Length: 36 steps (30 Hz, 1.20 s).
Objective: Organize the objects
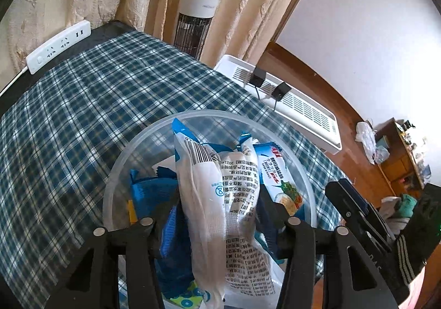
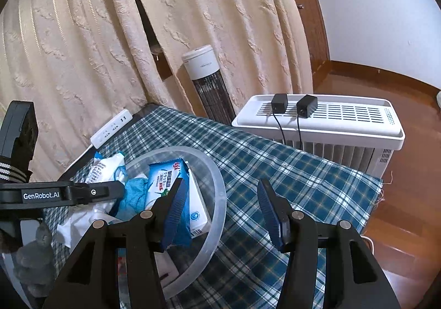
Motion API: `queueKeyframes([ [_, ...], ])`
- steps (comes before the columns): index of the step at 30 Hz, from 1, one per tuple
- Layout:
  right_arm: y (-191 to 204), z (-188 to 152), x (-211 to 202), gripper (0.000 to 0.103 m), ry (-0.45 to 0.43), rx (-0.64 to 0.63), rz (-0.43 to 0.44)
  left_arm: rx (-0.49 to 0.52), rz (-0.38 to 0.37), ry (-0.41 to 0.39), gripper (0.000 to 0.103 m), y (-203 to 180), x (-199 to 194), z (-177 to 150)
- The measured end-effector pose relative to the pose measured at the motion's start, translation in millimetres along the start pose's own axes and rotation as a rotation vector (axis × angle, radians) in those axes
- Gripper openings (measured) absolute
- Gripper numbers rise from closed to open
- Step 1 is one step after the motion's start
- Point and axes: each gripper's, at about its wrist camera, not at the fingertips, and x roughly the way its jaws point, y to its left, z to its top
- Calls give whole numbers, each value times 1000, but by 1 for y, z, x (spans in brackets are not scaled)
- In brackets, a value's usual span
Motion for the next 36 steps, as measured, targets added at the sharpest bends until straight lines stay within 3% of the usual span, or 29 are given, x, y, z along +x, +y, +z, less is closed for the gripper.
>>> queueKeyframes([
  [5, 1, -1, -1, 55, -2, -4, 2, 8, -3, -44, 86, -2, -12, -3],
  [13, 7, -3, -9, 55, -7, -17, 8, 16, 40, -101, 92, 3, -34, -8],
  [16, 11, -4, -13, 55, -8, -25, 9, 12, 91, -126, 93, 9, -43, -13],
  [19, 17, -6, -18, 55, -2, -45, 14, 19, 157, -159, 100, 14, -52, -21],
  [29, 30, -22, -27, 73, 65, -76, 53, 118, 287, -218, 103, 11, -74, -52],
  [36, 46, -34, -37, 82, 87, -137, 48, 156, 326, -248, 103, 8, -84, -70],
])
